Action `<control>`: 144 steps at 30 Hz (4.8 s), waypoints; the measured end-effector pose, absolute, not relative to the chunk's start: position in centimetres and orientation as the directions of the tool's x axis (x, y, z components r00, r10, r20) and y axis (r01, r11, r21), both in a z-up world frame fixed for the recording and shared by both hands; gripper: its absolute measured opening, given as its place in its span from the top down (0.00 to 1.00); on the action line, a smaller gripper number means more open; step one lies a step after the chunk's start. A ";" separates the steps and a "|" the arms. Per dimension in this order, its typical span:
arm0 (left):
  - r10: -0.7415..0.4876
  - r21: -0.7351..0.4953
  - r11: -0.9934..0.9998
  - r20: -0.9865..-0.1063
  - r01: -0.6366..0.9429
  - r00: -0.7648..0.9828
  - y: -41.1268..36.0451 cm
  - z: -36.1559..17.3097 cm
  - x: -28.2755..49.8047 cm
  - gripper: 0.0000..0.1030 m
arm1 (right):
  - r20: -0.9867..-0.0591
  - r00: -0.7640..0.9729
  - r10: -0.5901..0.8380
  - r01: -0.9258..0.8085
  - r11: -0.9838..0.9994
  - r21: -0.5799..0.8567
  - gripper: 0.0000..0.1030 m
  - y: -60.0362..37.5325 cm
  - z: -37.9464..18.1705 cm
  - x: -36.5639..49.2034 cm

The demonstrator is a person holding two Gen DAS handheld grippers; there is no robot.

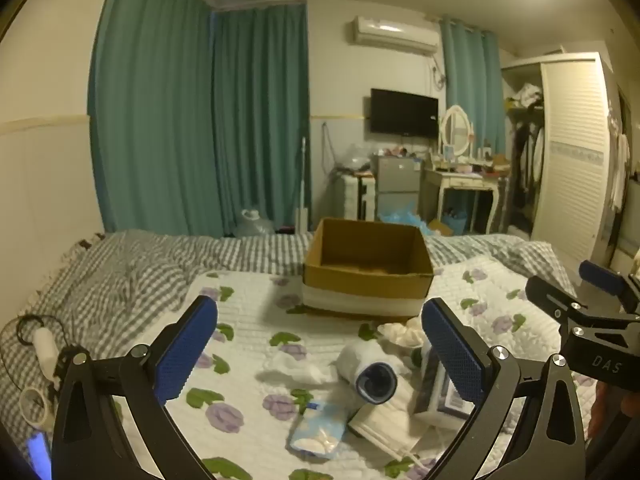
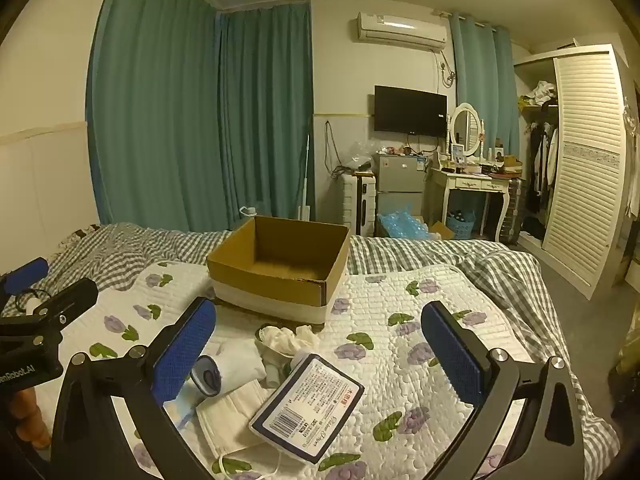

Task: Organize soft objects

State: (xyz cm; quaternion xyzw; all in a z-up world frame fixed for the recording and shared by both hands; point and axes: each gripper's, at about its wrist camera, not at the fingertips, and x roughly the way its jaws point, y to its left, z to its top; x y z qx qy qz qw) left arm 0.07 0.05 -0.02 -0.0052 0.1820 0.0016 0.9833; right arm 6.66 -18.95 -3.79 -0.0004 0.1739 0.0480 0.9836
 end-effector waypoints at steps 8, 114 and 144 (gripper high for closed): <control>0.018 0.012 1.000 -0.350 -0.015 0.936 0.0 -0.1 0.0 0.00 | -0.359 0.929 0.093 -0.093 0.996 0.016 0.00 -19.1 -4.0 7.0; 0.050 0.017 0.998 -0.697 -0.052 0.716 2.1 -12.7 5.8 0.03 | -0.596 0.797 0.100 -0.170 0.983 -0.062 0.00 -17.0 -11.5 11.7; -0.062 -0.100 0.995 -0.757 -0.021 0.651 3.6 -13.2 6.7 0.77 | -0.704 0.675 0.220 -0.384 0.920 -0.080 0.17 -9.0 -15.3 16.5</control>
